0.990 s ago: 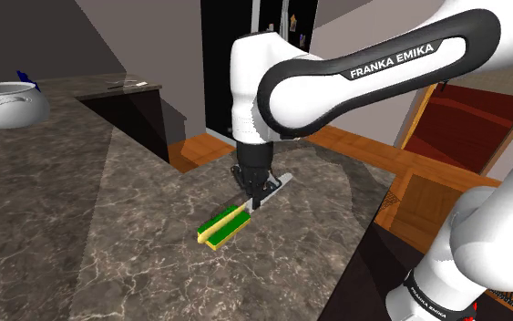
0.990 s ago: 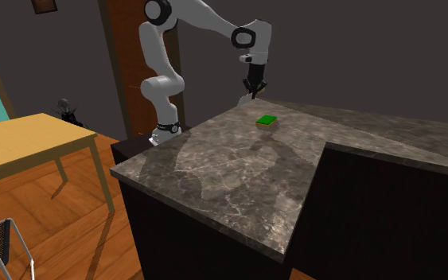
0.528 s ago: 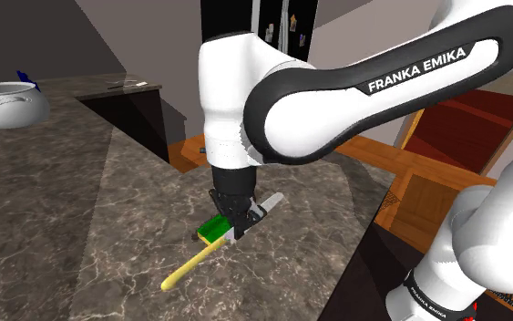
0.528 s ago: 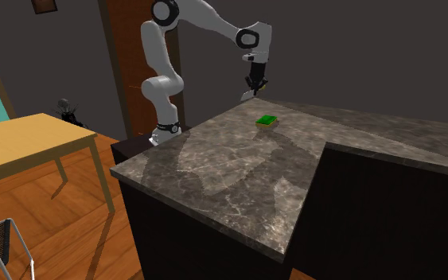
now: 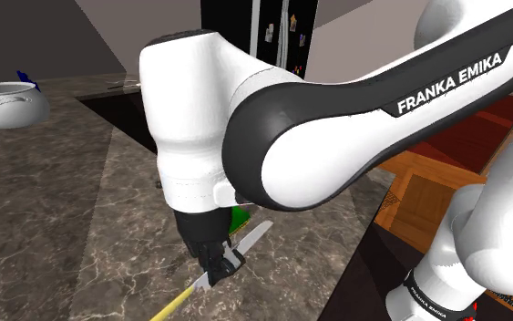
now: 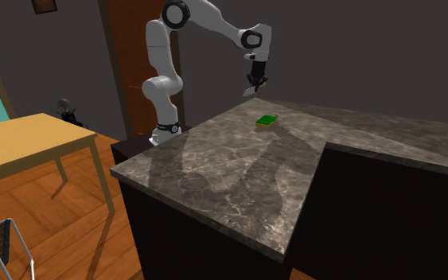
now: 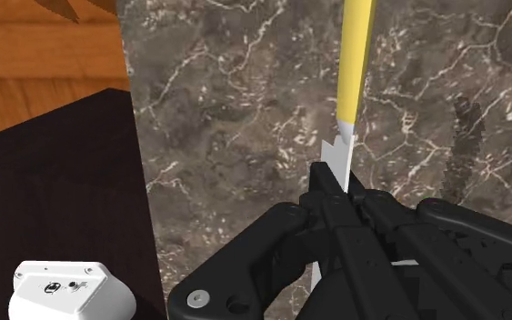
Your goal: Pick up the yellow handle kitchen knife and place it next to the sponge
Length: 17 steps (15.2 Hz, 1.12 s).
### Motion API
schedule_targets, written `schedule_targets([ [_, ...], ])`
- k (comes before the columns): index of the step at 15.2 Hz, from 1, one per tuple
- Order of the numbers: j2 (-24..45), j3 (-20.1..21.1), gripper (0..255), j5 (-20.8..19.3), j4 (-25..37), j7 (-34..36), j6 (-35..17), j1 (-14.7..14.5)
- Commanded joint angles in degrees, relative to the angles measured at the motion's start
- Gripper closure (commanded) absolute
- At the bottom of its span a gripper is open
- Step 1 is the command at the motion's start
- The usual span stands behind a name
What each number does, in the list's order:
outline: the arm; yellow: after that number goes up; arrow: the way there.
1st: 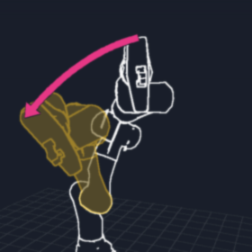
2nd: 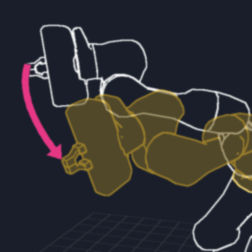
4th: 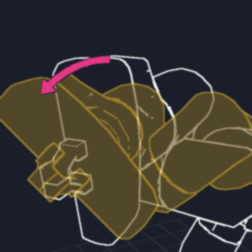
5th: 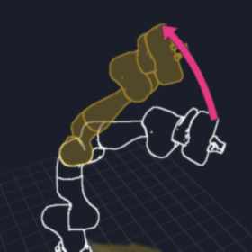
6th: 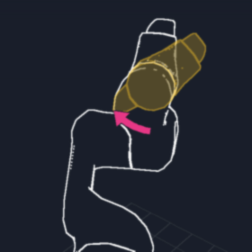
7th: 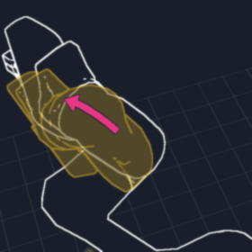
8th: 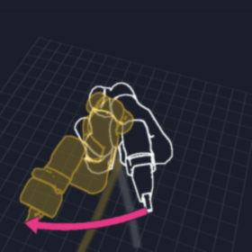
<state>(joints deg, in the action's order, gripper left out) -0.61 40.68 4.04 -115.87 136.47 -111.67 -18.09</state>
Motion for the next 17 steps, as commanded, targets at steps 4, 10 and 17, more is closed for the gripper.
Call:
schedule_targets([
  [4, 2.34, 0.56, 255, -1.50, -1.03, 1.74, -2.93, -0.58],
  [10, 4.65, 0.60, 255, -3.11, -3.72, 2.75, -7.39, -0.90],
  [17, 7.97, 0.33, 255, -5.66, -6.28, 4.36, -12.48, -1.45],
])
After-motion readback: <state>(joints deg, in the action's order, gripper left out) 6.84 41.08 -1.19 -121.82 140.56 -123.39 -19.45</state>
